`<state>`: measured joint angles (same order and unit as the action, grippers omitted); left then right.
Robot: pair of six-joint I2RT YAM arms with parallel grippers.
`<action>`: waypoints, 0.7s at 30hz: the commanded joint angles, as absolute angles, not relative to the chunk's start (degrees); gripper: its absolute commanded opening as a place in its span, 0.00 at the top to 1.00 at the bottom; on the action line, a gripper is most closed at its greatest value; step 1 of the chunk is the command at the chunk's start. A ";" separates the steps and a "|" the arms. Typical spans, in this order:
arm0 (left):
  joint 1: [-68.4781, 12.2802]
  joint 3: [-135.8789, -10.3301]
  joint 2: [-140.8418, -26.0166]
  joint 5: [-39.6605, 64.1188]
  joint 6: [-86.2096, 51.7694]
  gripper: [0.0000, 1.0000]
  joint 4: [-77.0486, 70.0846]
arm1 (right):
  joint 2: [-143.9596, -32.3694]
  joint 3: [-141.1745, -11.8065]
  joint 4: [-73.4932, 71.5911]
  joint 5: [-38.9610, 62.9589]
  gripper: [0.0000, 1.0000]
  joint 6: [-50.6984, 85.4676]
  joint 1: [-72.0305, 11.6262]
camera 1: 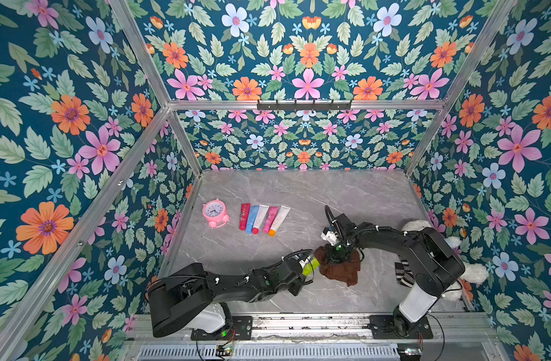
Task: Wipe the surface of the toothpaste tube
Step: Wipe the dirt from the toothpaste tube, then place the toothpaste at the center of the board, then place the cleaning item at the center of the board.
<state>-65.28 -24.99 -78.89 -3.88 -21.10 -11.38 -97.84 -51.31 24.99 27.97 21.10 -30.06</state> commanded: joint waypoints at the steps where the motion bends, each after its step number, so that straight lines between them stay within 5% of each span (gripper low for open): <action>1: -65.09 -24.81 -78.06 -6.22 -22.47 1.00 -10.12 | -96.62 -50.29 27.97 14.29 1.00 20.78 -28.48; 12: -58.66 -27.73 -73.87 -13.91 -29.62 1.00 -6.37 | -80.66 -37.76 17.90 24.59 1.00 24.81 -29.41; 21: -50.12 -42.05 -84.94 -13.32 -30.07 1.00 -0.77 | -79.94 -29.87 7.43 27.79 1.00 27.60 -33.02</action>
<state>-51.57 -39.48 -83.22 -12.36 -30.17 -2.83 -80.14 -30.96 10.90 26.17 26.00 -32.29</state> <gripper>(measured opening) 0.303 0.078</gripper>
